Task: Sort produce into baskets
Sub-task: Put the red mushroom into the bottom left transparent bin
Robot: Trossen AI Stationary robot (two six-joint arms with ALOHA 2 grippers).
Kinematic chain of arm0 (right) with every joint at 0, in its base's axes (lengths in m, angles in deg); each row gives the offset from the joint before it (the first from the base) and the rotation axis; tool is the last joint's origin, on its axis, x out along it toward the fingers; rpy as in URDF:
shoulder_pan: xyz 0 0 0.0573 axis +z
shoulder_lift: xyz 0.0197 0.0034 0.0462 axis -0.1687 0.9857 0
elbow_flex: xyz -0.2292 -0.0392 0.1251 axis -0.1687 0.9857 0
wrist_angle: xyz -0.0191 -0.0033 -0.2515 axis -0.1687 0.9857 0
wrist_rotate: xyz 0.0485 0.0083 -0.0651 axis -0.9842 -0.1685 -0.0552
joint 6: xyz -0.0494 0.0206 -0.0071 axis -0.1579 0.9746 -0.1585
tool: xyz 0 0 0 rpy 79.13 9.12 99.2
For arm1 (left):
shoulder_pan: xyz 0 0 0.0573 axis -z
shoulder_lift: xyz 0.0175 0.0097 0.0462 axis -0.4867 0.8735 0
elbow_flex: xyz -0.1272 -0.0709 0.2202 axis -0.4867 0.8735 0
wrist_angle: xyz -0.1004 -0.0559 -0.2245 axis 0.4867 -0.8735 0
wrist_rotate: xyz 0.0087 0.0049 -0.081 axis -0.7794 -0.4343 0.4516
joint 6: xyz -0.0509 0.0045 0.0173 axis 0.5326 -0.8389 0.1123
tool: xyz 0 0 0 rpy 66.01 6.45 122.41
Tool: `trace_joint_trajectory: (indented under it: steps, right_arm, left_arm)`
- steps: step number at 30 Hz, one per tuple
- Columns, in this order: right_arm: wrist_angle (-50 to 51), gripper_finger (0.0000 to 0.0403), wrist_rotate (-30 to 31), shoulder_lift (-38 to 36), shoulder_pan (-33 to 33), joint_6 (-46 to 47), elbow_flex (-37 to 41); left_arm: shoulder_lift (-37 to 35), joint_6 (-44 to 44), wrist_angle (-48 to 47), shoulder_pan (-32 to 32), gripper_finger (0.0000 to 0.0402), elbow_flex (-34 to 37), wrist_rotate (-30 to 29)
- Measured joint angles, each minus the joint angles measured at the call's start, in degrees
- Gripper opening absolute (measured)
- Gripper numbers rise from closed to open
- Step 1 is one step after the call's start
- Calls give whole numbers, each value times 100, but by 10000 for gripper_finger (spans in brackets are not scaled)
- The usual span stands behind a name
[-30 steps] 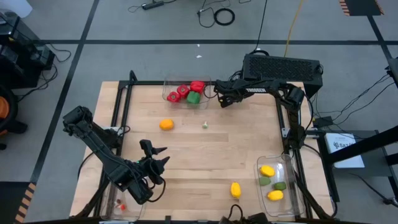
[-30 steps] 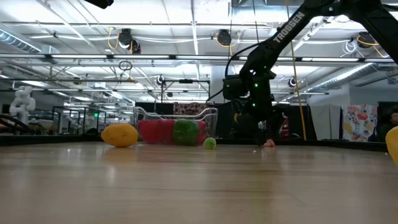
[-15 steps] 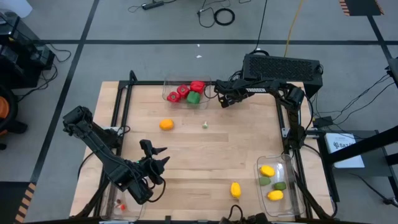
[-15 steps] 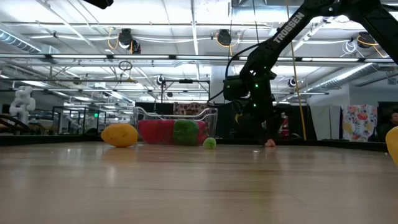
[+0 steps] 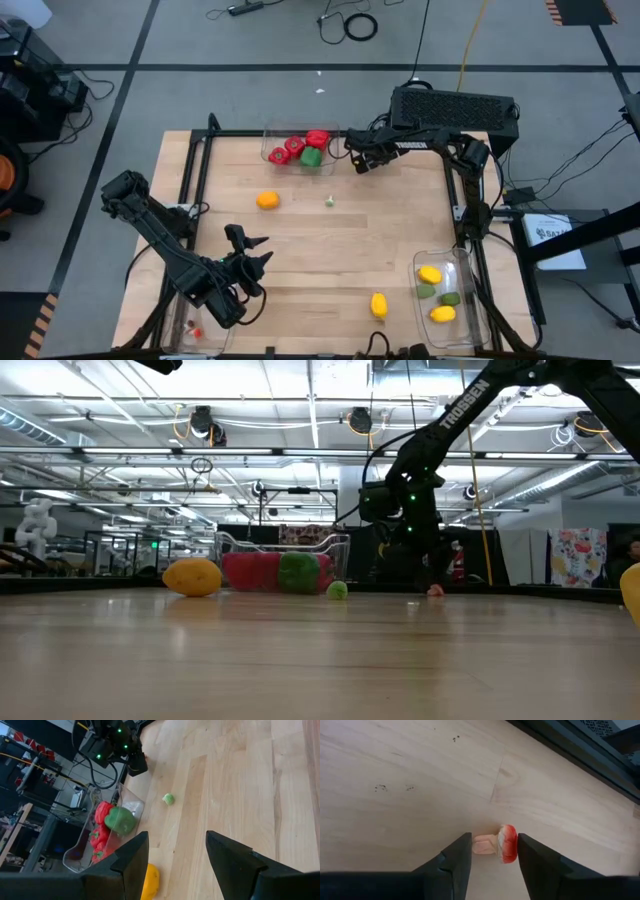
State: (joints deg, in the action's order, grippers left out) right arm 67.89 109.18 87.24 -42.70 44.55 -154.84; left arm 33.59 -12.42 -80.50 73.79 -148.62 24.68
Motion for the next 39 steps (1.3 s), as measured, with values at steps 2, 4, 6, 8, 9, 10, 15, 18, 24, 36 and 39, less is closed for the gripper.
trace_joint_trajectory:
  steps: [2,4,6,8,9,10,15,18,24,36,39]
  right_arm:
    - [7,149,1,0,38,-28,0]
    - [28,149,-5,0,93,-31,0]
    - [87,149,-11,0,157,-33,0]
    - [182,149,-14,0,231,-32,0]
    - [254,149,-14,0,273,-31,0]
    - [338,149,-14,0,323,-30,0]
    - [590,149,-15,0,655,34,0]
    - [573,149,-14,0,932,55,0]
    - [597,149,-131,0,1580,303,0]
    - [385,149,-330,-449,3309,883,-268]
    - [-62,149,-509,-613,3814,546,-311]
  left_arm:
    - [0,0,0,0,205,0,0]
    - [0,0,0,0,205,0,0]
    - [0,0,0,-1,205,0,0]
    - [0,0,0,0,205,0,0]
    - [0,0,-1,0,205,0,0]
    - [0,0,0,0,205,0,0]
    - [0,0,0,0,205,0,0]
    - [0,-2,-2,-2,205,0,0]
    - [0,-2,-1,0,205,0,0]
    - [-2,0,9,-2,205,0,0]
    - [-4,7,32,-2,205,0,-2]
